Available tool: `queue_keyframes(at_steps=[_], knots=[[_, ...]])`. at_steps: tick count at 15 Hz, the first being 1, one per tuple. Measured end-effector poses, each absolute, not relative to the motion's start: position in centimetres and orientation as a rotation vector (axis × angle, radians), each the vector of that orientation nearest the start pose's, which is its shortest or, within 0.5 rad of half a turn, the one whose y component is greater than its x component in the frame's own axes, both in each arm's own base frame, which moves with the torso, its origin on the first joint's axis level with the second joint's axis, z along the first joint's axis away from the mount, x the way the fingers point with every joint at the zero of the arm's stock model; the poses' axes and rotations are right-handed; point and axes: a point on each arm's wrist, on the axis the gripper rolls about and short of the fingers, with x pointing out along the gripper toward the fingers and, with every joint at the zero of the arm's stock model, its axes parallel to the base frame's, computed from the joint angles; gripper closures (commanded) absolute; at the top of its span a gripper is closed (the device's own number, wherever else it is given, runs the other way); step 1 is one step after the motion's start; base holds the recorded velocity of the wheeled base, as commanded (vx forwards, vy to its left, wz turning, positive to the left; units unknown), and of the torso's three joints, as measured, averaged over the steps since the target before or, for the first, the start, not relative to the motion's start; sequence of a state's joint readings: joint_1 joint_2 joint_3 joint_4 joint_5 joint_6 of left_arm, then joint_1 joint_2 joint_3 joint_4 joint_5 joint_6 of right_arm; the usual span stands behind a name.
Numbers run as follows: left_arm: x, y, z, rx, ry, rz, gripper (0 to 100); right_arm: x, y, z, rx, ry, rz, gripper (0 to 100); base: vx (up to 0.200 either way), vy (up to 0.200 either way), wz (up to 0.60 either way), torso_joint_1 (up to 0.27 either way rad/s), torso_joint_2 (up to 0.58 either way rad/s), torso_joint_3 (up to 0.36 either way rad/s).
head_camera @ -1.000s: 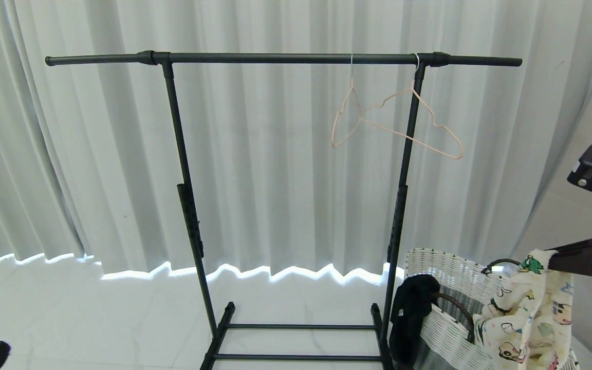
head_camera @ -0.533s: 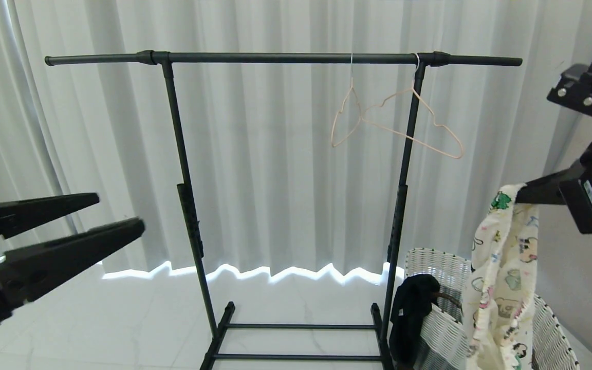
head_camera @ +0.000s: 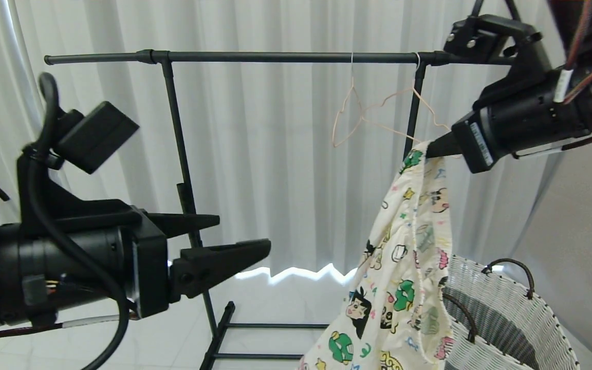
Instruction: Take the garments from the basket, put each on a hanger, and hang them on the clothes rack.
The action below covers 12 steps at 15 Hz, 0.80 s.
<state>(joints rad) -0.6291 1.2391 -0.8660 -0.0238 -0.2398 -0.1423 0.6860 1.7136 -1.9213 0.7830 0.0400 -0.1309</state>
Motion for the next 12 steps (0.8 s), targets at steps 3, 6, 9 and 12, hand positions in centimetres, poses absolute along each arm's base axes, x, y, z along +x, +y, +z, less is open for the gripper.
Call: queue_keyframes(at_steps=[3,6,9,12], knots=[[16.1,-13.9,23.6,-0.034,0.514,-0.835,0,22.8,21.3,33.8,-0.306,0.546,0.79,100,0.0,0.0,0.0,0.0,0.0,0.0],[16.6,-17.3,23.1,-0.119,0.596,-0.866,0,23.4,23.3,32.4,-0.304,0.591,0.808,100,0.0,0.0,0.0,0.0,0.0,0.0],[18.4,-20.4,22.6,-0.145,0.6,-0.77,0,24.1,24.3,31.3,-0.316,0.624,0.811,100,0.0,0.0,0.0,0.0,0.0,0.0],[20.6,-22.8,21.1,-0.151,0.611,-0.667,0,24.4,24.6,30.8,-0.32,0.639,0.809,100,0.0,0.0,0.0,0.0,0.0,0.0]])
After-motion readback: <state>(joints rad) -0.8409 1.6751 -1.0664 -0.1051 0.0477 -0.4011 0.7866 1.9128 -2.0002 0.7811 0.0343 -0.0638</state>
